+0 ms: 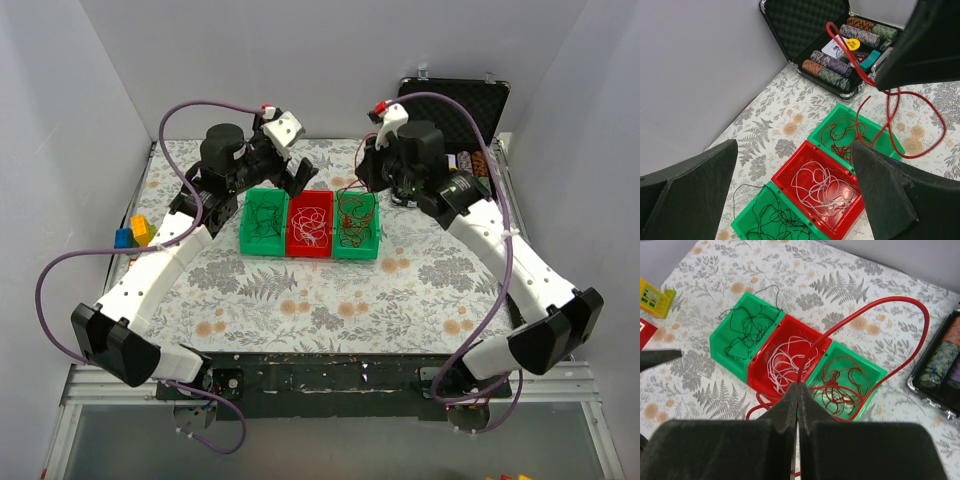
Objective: Untangle the cables
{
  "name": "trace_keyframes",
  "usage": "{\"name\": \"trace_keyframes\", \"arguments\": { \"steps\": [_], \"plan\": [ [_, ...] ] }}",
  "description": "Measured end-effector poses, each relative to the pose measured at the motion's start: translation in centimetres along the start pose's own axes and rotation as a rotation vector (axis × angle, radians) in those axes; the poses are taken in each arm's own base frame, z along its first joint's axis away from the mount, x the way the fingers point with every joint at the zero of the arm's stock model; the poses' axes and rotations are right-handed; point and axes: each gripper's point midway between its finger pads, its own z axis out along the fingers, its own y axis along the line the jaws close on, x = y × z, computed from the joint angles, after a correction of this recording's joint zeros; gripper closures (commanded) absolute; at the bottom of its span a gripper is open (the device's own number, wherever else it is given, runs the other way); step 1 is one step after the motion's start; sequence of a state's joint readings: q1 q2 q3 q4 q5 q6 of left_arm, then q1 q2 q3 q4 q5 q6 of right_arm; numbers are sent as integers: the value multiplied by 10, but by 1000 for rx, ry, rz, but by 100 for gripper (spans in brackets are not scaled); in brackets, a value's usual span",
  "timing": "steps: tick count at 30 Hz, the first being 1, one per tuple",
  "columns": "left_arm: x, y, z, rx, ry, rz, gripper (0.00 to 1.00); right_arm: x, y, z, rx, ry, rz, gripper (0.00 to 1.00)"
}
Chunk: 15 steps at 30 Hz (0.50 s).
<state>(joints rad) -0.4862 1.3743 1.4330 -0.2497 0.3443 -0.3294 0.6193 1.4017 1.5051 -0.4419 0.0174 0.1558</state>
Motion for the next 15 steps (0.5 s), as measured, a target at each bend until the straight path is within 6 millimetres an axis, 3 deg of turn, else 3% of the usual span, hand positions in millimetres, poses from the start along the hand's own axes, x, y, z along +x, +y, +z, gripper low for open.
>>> {"name": "trace_keyframes", "arguments": {
  "steps": [2,5,9,15],
  "plan": [
    [-3,0,-2,-4,-6,2,2,-13,-1,9,-7,-17,-4,99],
    [-6,1,-5,-10,-14,1,2,-11,-4,27,-12,0,-9,99],
    [-9,2,-8,-19,-20,-3,2,16,-11,54,-2,75,-19,99],
    [-8,3,-9,-29,-17,-9,2,66,-28,78,45,197,-48,99]
  ]
}}
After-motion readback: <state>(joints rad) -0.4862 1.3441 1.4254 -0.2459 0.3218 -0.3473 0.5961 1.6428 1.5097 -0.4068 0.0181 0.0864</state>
